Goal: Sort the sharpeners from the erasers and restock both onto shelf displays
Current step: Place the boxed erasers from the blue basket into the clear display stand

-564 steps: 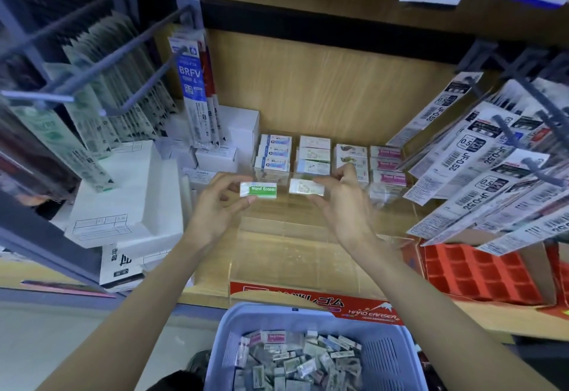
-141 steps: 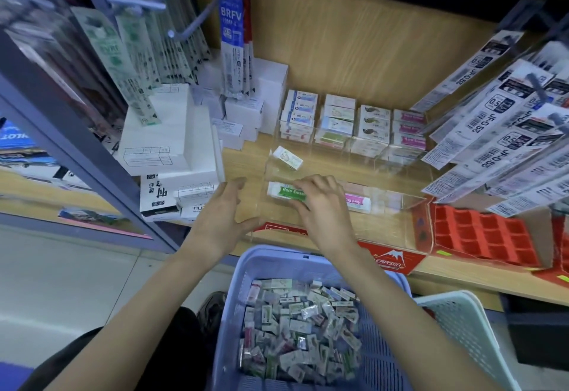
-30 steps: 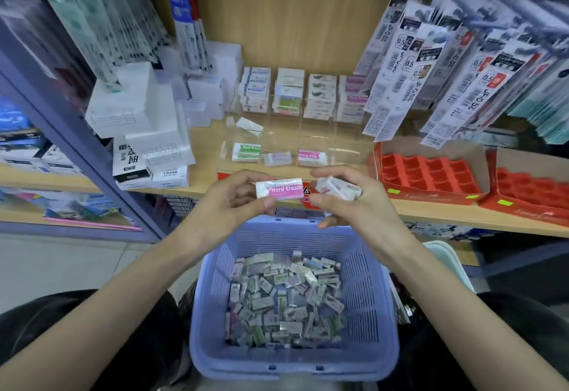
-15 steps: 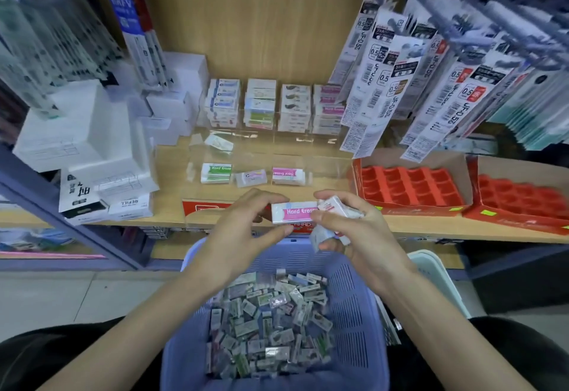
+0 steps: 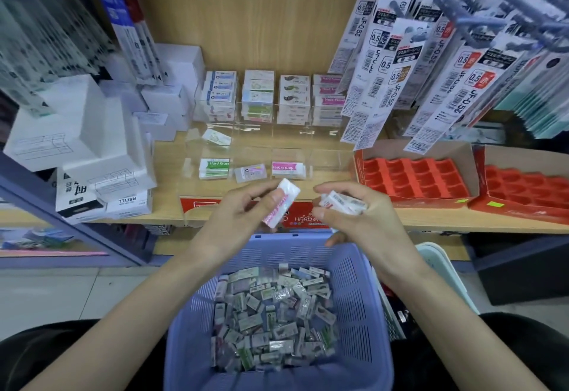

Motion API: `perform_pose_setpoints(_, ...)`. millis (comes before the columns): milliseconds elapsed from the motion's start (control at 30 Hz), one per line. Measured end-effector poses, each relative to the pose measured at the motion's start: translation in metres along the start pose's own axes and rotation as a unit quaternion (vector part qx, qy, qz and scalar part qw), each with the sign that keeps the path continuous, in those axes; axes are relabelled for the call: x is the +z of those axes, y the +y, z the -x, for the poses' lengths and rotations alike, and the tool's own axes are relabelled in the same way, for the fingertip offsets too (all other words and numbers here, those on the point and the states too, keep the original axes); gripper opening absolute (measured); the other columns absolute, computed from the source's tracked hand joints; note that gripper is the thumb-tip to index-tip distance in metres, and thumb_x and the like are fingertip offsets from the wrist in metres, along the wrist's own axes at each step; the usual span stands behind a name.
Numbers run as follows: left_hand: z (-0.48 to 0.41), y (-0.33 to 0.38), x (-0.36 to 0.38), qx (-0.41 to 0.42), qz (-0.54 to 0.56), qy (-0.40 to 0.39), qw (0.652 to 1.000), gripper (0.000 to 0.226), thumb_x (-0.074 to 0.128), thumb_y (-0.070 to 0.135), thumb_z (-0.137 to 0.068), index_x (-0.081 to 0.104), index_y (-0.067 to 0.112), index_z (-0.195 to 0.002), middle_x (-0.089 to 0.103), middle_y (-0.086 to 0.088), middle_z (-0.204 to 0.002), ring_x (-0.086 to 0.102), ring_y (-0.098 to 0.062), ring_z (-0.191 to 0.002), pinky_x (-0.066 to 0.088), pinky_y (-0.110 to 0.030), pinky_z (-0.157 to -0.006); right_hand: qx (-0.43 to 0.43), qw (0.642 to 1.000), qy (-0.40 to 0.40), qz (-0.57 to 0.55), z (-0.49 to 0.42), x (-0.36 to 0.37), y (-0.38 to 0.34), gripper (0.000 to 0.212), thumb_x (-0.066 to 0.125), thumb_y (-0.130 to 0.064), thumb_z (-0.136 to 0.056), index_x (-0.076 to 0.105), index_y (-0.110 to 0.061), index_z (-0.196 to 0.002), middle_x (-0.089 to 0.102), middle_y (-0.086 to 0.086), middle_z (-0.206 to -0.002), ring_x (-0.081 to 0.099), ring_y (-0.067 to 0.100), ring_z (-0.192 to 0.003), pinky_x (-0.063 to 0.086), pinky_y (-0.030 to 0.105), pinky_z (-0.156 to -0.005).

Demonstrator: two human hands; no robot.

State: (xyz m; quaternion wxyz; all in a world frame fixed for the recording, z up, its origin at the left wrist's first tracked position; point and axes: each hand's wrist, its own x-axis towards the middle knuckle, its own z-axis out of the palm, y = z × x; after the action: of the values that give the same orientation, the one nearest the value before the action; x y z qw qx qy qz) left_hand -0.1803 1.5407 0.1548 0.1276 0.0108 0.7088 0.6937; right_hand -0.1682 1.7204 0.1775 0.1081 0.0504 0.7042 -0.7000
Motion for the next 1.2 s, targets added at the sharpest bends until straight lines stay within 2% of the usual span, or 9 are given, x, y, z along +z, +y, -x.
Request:
perform_pose_setpoints(67, 0.001, 0.000, 0.004, 0.015, -0.032, -0.029, 0.999, 0.023, 0.054, 0.015, -0.090, 0.062, 0.026, -0.109, 0.068, -0.002, -0.100, 0.062, -0.011, -0.075, 0.052, -0.019, -0.070, -0.014, 1.000, -0.015, 0.004, -0.001, 0.000, -0.001, 0.026, 0.071, 0.004, -0.077, 0.070, -0.011, -0.098, 0.064, -0.001, -0.085, 0.061, 0.004, -0.064, 0.053, 0.025, -0.049)
perform_pose_setpoints(167, 0.001, -0.001, 0.005, 0.030, -0.061, -0.041, 0.997, 0.028, 0.061, 0.028, -0.077, 0.059, 0.020, -0.104, 0.066, -0.015, -0.091, 0.063, -0.018, -0.074, 0.049, -0.024, -0.075, 0.007, 0.999, -0.043, -0.006, -0.002, 0.006, 0.001, 0.026, 0.073, 0.000, -0.076, 0.071, -0.014, -0.098, 0.066, 0.000, -0.087, 0.062, 0.011, -0.069, 0.052, 0.025, -0.048)
perform_pose_setpoints(300, -0.001, -0.004, 0.001, 0.054, -0.059, -0.012, 0.997, 0.026, 0.065, 0.031, -0.072, 0.054, 0.016, -0.090, 0.065, -0.006, -0.085, 0.062, -0.014, -0.077, 0.050, -0.022, -0.072, 0.067, 0.995, -0.021, -0.076, -0.006, 0.009, 0.003, 0.024, 0.072, 0.000, -0.076, 0.071, -0.017, -0.092, 0.062, 0.002, -0.078, 0.059, 0.013, -0.062, 0.048, 0.021, -0.045)
perform_pose_setpoints(433, -0.003, -0.007, 0.004, 0.076, -0.150, -0.016, 0.986, 0.028, 0.074, 0.021, -0.074, 0.057, 0.018, -0.097, 0.067, -0.001, -0.095, 0.064, -0.014, -0.087, 0.052, -0.025, -0.078, 0.059, 0.994, 0.035, -0.080, -0.011, 0.008, 0.005, 0.023, 0.074, -0.002, -0.076, 0.071, -0.017, -0.093, 0.063, 0.008, -0.090, 0.061, 0.018, -0.064, 0.050, 0.023, -0.048)
perform_pose_setpoints(600, -0.018, -0.016, -0.002, 0.186, -0.312, 0.046, 0.930, 0.027, 0.076, 0.017, -0.076, 0.064, 0.015, -0.100, 0.051, 0.007, -0.100, 0.050, 0.001, -0.093, 0.036, -0.008, -0.085, 0.082, 0.995, 0.052, -0.031, -0.012, 0.004, 0.009, 0.018, 0.075, -0.008, -0.078, 0.072, -0.017, -0.093, 0.064, 0.007, -0.098, 0.062, 0.013, -0.059, 0.054, 0.029, -0.055)
perform_pose_setpoints(733, -0.062, -0.014, -0.007, 0.219, -0.400, 0.126, 0.881, 0.031, 0.075, 0.024, -0.076, 0.068, 0.014, -0.104, 0.057, 0.002, -0.100, 0.052, -0.022, -0.099, 0.041, -0.037, -0.089, 0.093, 0.991, 0.081, -0.058, -0.013, -0.005, 0.008, 0.016, 0.074, -0.005, -0.077, 0.073, -0.017, -0.088, 0.063, 0.010, -0.095, 0.061, 0.011, -0.063, 0.052, 0.024, -0.050)
perform_pose_setpoints(933, -0.106, -0.034, 0.004, 0.214, -0.553, 0.171, 0.787, 0.036, 0.073, 0.032, -0.076, 0.069, 0.017, -0.109, 0.065, 0.001, -0.102, 0.049, -0.025, -0.105, 0.035, -0.043, -0.095, 0.097, 0.989, 0.082, -0.073, -0.010, -0.017, 0.002, 0.015, 0.074, -0.007, -0.077, 0.074, -0.018, -0.087, 0.066, 0.008, -0.091, 0.060, 0.011, -0.067, 0.051, 0.024, -0.050)
perform_pose_setpoints(1067, -0.103, -0.042, 0.006, 0.230, -0.518, 0.227, 0.792, 0.024, 0.075, 0.030, -0.076, 0.071, 0.017, -0.096, 0.061, -0.001, -0.098, 0.046, -0.021, -0.099, 0.038, -0.049, -0.097, 0.095, 0.989, 0.080, -0.077, -0.007, -0.021, 0.001, 0.014, 0.074, -0.007, -0.077, 0.074, -0.018, -0.086, 0.066, 0.008, -0.089, 0.061, 0.008, -0.066, 0.050, 0.023, -0.049)
perform_pose_setpoints(1200, -0.099, -0.048, 0.011, 0.232, -0.550, 0.227, 0.770, 0.015, 0.079, 0.015, -0.072, 0.070, 0.015, -0.084, 0.061, 0.000, -0.086, 0.055, -0.025, -0.087, 0.023, -0.041, -0.102, 0.089, 0.989, 0.083, -0.078, -0.003, -0.023, 0.002, 0.015, 0.074, -0.006, -0.077, 0.074, -0.018, -0.086, 0.065, 0.007, -0.086, 0.061, 0.011, -0.070, 0.050, 0.024, -0.049)
